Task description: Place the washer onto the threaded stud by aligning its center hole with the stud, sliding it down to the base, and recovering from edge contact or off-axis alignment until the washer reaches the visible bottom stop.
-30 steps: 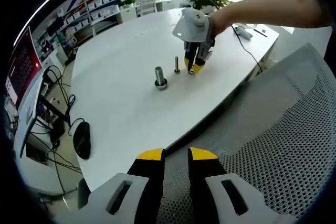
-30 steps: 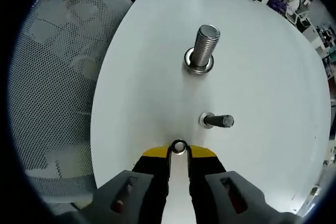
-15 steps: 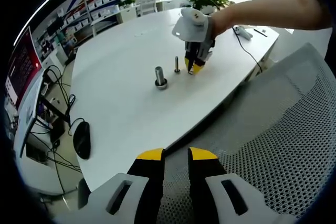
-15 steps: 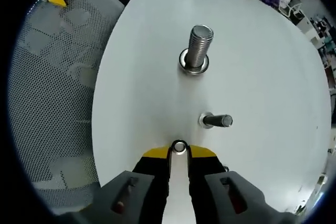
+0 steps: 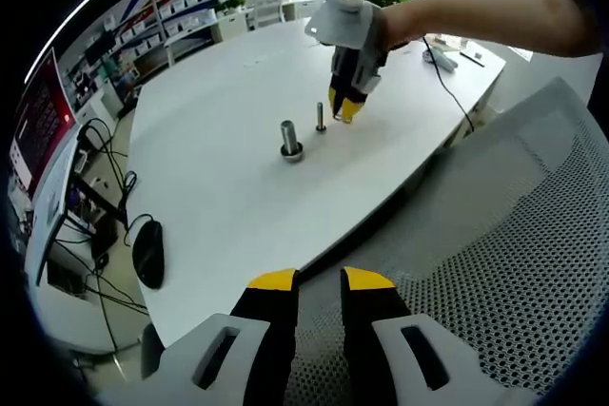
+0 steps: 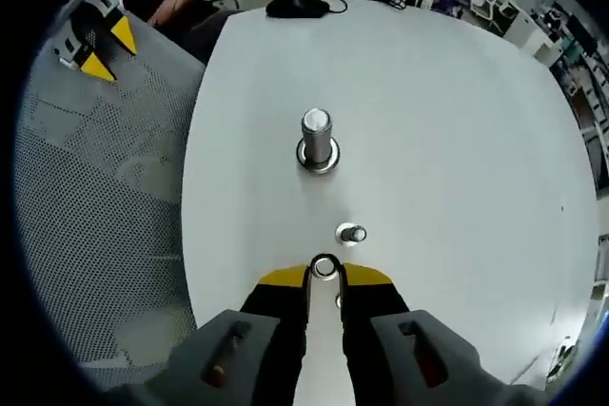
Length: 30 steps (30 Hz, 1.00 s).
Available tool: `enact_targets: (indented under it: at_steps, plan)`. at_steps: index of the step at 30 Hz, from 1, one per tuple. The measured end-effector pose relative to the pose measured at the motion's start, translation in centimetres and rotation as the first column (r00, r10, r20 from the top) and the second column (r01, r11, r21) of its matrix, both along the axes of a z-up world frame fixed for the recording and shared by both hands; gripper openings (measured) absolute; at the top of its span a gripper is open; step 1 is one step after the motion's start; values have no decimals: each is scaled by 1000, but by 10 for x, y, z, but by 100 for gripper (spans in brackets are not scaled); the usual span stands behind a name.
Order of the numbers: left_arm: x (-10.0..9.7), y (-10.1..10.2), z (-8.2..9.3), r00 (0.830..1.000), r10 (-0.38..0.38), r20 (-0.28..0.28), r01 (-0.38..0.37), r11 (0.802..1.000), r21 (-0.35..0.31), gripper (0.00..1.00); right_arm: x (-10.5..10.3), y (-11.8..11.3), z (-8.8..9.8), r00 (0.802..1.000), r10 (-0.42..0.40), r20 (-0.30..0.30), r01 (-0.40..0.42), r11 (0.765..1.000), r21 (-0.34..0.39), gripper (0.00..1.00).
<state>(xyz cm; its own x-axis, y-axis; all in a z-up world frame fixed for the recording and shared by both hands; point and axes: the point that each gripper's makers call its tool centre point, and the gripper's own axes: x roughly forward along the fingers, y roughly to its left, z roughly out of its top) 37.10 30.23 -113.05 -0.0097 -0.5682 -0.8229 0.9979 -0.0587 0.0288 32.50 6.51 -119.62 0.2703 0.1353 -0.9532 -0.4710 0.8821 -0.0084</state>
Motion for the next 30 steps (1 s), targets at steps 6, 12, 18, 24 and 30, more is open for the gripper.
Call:
enact_targets:
  at_steps: [6,12,18,24,30]
  plan:
    - [0,0,0,1000,1,0,-1,1000,-1,15,4,0,17,1000,-4,25,5,1000,-20,14]
    - [1,0,0,1000,2,0,-2,1000,-1,15,14,-1,24,998,-2,58,4,999,-33,14]
    - [1,0,0,1000,3,1,-3,1000,-1,15,23,-4,21,997,-7,77,11,999,-44,14]
    - [1,0,0,1000,4,1,-4,1000,-1,16,26,-5,16,997,-9,70,12,999,-53,14]
    - [1,1,0,1000,5,1,-5,1000,-1,16,27,-6,13,999,-6,51,9,999,-53,14]
